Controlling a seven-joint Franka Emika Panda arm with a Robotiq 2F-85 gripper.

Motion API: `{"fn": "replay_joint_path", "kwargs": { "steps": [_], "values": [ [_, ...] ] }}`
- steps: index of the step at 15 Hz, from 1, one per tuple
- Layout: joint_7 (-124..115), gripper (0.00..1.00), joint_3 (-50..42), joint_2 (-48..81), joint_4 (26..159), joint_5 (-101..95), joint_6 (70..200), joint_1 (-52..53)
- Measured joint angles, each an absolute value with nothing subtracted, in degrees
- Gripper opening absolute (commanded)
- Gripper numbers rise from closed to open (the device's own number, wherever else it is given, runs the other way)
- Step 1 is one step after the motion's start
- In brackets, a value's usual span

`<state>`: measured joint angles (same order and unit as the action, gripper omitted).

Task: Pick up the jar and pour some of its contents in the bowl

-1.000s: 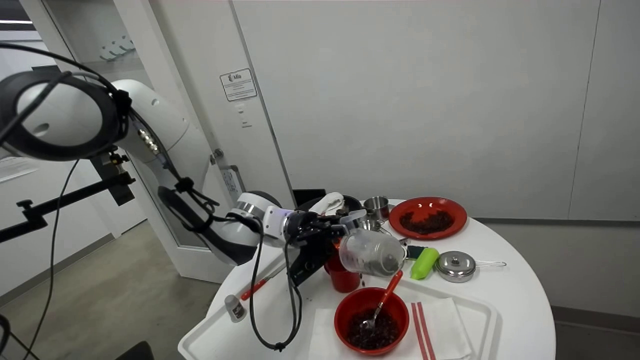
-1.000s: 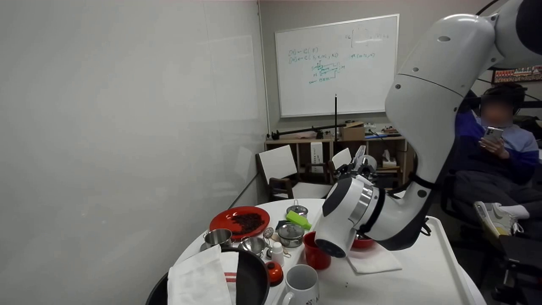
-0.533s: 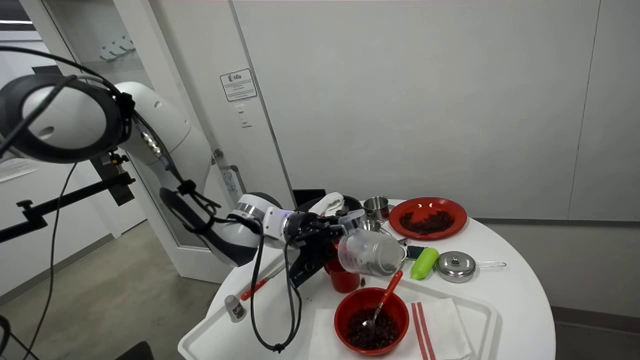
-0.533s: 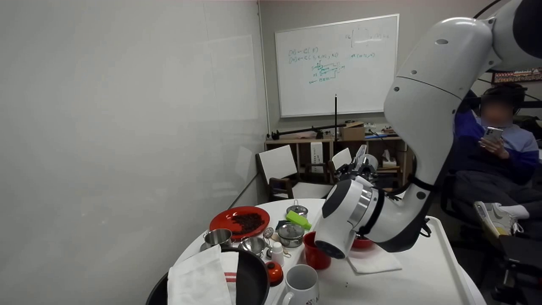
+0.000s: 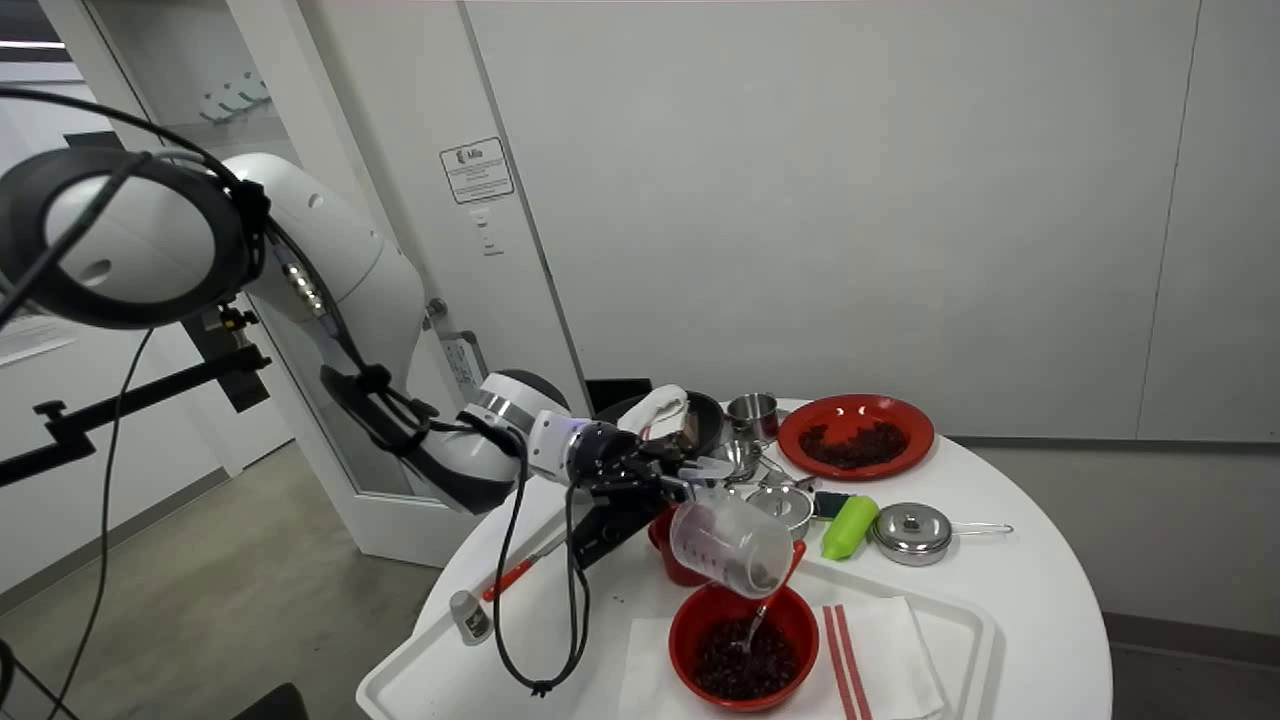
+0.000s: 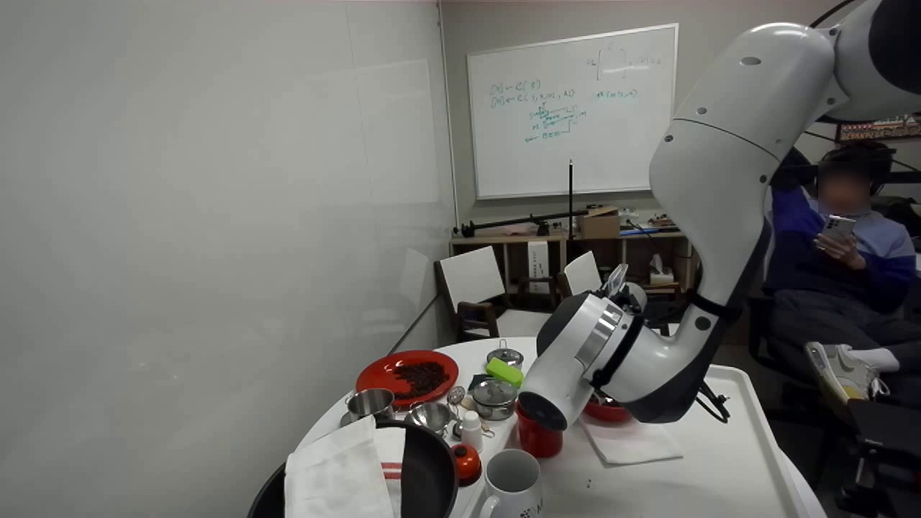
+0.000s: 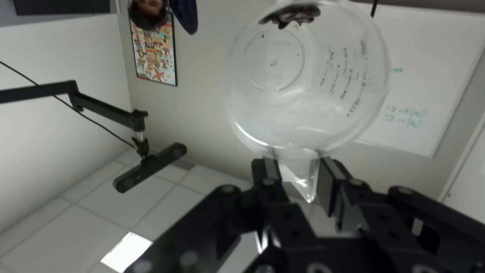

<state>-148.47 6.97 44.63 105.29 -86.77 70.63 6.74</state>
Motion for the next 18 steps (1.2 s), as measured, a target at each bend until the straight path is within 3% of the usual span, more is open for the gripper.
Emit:
{"fn": "replay_joint_path", "kwargs": {
  "steps": [18],
  "values": [
    [-133.73,0.11,7.67,27.75,110.53,-51.93,103.10,1.35]
  ]
}}
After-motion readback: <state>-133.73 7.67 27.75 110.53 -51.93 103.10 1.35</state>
